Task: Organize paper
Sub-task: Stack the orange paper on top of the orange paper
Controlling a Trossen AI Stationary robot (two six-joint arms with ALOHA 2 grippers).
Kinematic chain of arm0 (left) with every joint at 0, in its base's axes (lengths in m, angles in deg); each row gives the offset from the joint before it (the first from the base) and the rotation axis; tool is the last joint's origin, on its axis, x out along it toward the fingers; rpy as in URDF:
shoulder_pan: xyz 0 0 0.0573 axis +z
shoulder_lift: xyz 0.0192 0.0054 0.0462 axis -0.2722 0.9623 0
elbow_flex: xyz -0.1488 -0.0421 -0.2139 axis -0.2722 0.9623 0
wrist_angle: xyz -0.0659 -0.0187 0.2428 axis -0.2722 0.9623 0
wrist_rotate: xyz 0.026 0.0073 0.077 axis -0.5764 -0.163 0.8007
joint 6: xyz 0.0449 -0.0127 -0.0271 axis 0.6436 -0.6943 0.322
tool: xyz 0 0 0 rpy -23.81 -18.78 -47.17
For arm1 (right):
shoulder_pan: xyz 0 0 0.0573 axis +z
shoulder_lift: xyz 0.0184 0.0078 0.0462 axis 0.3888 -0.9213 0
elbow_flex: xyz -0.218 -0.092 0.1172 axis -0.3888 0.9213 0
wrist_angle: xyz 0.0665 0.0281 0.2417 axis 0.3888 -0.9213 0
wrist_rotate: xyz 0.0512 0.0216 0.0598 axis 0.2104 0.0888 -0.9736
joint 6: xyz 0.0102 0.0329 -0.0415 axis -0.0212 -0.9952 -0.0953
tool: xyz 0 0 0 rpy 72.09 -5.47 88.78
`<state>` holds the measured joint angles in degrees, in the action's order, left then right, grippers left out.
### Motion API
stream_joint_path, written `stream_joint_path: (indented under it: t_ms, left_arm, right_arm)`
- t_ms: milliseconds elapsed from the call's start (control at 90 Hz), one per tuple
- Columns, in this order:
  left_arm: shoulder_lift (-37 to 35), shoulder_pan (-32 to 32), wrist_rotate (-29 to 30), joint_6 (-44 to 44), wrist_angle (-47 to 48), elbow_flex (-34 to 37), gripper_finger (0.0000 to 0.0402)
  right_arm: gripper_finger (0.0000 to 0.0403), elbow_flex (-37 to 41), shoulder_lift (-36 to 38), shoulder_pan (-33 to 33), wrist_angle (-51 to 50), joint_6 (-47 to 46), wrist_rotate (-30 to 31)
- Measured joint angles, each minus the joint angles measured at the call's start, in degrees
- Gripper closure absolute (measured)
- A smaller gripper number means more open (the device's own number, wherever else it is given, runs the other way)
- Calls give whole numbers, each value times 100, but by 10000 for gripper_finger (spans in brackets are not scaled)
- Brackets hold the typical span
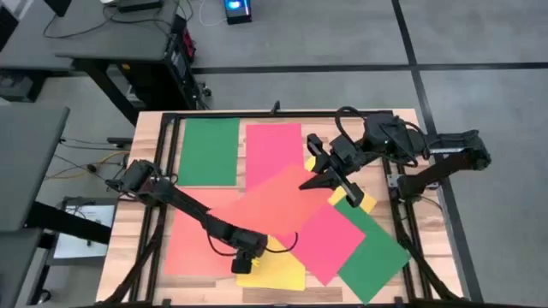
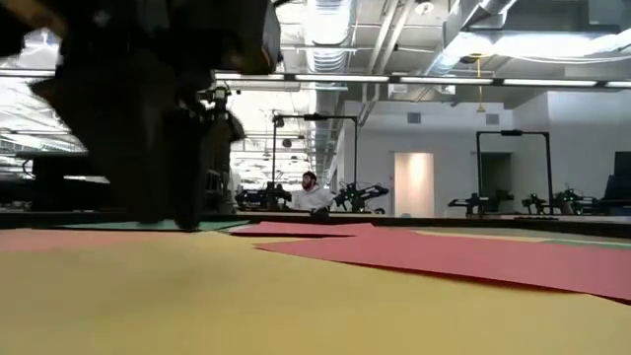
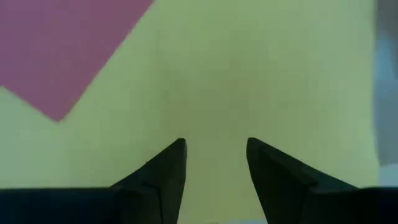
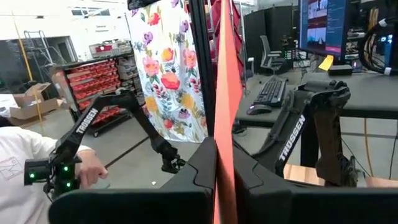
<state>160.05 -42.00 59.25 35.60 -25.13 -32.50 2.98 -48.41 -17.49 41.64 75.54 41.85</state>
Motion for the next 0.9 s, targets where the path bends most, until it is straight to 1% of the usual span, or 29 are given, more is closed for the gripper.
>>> stream_joint_path:
  t_ms: [144, 211, 322, 378, 500, 644, 700, 789, 844, 900]
  left_arm:
    - [-474, -104, 31, -39, 44, 0, 250]
    - [-718, -224, 208, -35, -1, -7, 250]
    - [-1138, -551, 812, -38, 34, 51, 250]
    - [-1374, -773, 1211, -113, 89, 153, 250]
    - [-1806, -1228, 2094, -599, 220, 507, 250]
    - [-2164, -1666, 2757, -1277, 144, 1037, 250]
    - [-2274, -1816, 3049, -1409, -76, 1229, 250]
    - [-2456, -2069, 3648, -1361, -705, 1522, 250]
    - [-2545, -2202, 4254, -1230, -1211, 1686, 250]
    - [-2553, -2309, 4965, -963, -2137, 1916, 250]
  right_arm:
    - [403, -2, 27, 0, 2, -1, 1]
    - [403, -2, 49, 0, -3, -15, 1]
    - [403, -2, 74, 0, 3, -39, 1]
    - [403, -2, 87, 0, 13, -39, 1]
    - [403, -2, 127, 17, 171, -42, 0]
    - [403, -7, 136, 22, 333, -46, -22]
    - [403, -7, 136, 22, 329, -46, -26]
    - [403, -7, 136, 22, 324, -46, -30]
    - [403, -7, 136, 26, 324, -42, -33]
    - [403, 3, 128, 85, 316, -27, -32]
